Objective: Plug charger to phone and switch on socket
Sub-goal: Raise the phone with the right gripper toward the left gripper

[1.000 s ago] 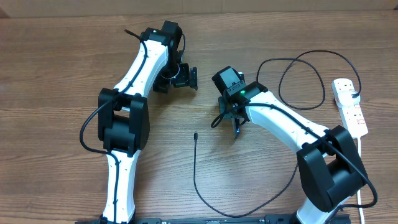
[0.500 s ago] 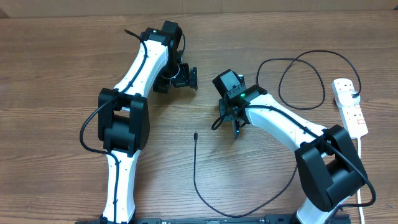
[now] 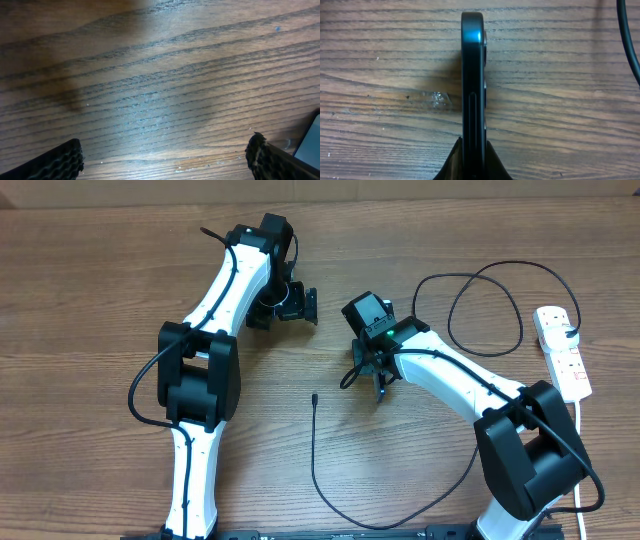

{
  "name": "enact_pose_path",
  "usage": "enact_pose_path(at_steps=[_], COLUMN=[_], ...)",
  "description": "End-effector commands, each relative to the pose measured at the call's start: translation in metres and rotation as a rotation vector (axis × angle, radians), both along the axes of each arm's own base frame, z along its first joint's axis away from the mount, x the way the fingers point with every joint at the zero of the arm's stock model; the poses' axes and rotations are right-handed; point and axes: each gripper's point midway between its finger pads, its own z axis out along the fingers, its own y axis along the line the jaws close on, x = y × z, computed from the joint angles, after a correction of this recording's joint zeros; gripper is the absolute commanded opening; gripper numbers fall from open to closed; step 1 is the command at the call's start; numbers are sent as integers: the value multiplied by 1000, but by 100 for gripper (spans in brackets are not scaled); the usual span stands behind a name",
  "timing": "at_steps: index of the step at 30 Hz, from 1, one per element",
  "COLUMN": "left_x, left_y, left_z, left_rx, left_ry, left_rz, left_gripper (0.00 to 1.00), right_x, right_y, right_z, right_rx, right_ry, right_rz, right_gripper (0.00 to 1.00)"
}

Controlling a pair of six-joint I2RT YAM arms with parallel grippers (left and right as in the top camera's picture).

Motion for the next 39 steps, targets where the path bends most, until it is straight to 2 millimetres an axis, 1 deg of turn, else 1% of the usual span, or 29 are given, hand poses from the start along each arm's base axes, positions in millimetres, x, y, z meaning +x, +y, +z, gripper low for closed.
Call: enact_pose_path(at_steps=[1, 4, 6, 8, 9, 12, 14, 15, 17, 18, 19, 20, 22, 24, 25, 27, 30, 33, 36, 39], left_x=[1, 1, 1, 2, 7, 26, 19, 18, 19, 18, 14, 12, 9, 9, 10, 11, 12, 11, 9, 6], left_y=[0, 0, 0, -1, -3, -8, -16, -25, -46, -60, -78, -86, -95, -93, -91, -85, -83, -83, -87, -92], left_z=[0, 0, 0, 1, 1, 2, 5, 8, 19, 30, 51, 65, 101, 127, 135, 144, 145, 145, 147, 152], left_rx=[5, 5, 5, 3, -6, -29, -80, -135, -292, -415, -604, -713, -959, -1121, -1169, -1222, -1229, -1228, -1241, -1271], left_ry=[-4, -4, -4, -5, -24, -102, -69, -59, -72, -77, -85, -87, -92, -94, -95, -95, -92, -87, -82, -82], left_rz=[5, 5, 5, 7, 21, 28, 24, 16, -54, -106, -169, -193, -226, -228, -224, -212, -206, -202, -212, -229], left_gripper=[100, 100, 100, 100, 100, 100, 100, 100, 100, 99, 100, 98, 95, 90, 88, 84, 80, 79, 75, 73], right_x=[-5, -8, -8, -8, -8, -6, -5, -3, 0, 2, 4, 6, 12, 18, 22, 29, 41, 52, 59, 64], right_y=[2, 18, 34, 45, 49, 53, 52, 51, 48, 46, 45, 44, 43, 42, 42, 42, 40, 38, 40, 46], right_z=[2, 17, 30, 40, 44, 51, 56, 59, 65, 68, 73, 75, 85, 94, 100, 111, 121, 127, 135, 149], right_rx=[18, 117, 226, 338, 391, 520, 582, 619, 674, 705, 750, 772, 842, 906, 942, 999, 1041, 1062, 1094, 1156], right_ry=[43, 84, 103, 123, 134, 171, 188, 196, 204, 207, 210, 209, 197, 176, 162, 133, 92, 55, 36, 18], right_rz=[7, 67, 118, 134, 140, 139, 132, 128, 119, 115, 112, 113, 121, 137, 148, 174, 159, 141, 124, 141], right_gripper=[4, 4, 4, 4, 4, 4, 4, 4, 4, 4, 4, 4, 4, 4, 4, 4, 4, 4, 4, 4])
